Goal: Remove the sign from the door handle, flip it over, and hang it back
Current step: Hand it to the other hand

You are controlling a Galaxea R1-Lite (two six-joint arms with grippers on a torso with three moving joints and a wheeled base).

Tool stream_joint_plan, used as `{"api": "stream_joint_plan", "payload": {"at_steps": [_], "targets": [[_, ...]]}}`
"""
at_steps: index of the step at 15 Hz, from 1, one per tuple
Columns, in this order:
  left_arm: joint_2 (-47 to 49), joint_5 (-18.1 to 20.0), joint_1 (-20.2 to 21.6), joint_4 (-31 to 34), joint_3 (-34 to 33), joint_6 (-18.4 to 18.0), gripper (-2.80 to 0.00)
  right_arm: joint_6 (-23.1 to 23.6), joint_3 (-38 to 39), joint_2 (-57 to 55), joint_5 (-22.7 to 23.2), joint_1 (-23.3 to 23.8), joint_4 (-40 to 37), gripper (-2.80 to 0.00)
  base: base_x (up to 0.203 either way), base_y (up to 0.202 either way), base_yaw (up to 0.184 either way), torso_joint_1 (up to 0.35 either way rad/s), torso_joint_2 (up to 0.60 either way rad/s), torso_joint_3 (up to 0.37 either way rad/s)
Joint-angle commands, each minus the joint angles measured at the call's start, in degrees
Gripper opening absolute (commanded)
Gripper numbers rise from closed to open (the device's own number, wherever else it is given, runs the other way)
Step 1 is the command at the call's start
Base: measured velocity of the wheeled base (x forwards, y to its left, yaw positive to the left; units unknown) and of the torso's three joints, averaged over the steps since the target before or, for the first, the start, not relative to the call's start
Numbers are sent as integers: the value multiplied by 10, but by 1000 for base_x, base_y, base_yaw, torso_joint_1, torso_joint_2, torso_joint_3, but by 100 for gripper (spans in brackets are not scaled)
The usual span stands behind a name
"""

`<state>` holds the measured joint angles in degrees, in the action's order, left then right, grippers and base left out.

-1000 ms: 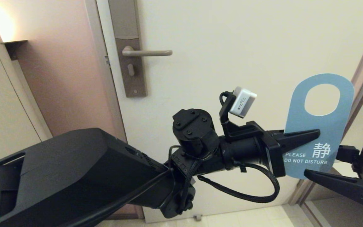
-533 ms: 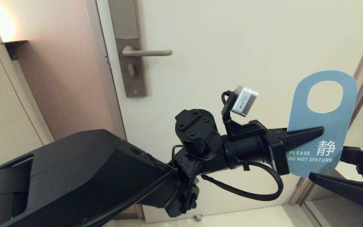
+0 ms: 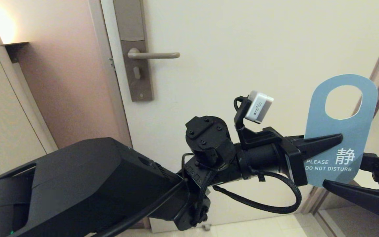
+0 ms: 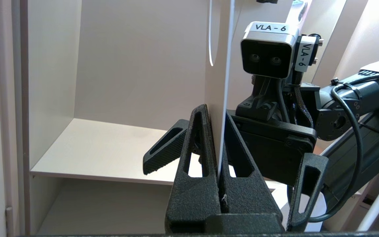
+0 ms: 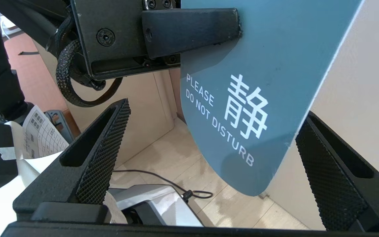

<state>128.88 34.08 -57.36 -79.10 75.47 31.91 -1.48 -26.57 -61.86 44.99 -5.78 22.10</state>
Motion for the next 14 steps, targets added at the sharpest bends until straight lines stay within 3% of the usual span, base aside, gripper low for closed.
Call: {"api": "stream_joint_plan", "payload": {"at_steps": [1,7,11,12,14], "targets": [[-1,2,-2,-4,0,3,-280,0,2,-1,3,0,1,0,0,0,0,0,0,0],[-7,0,-3,-5,-1,3,-280,0,4,-1,2,0,2,0,0,0,0,0,0,0],[-12,-37,-15,-5,-4,2,-280,0,6,-1,2,0,2,0,0,0,0,0,0,0],[-14,-38,-15,-5,-6,2,-280,0,6,-1,2,0,2,-280,0,0,0,0,0,0],[-14,-37,-15,-5,-8,2,-280,1,6,0,2,0,2,-280,0,0,0,0,0,0]]}}
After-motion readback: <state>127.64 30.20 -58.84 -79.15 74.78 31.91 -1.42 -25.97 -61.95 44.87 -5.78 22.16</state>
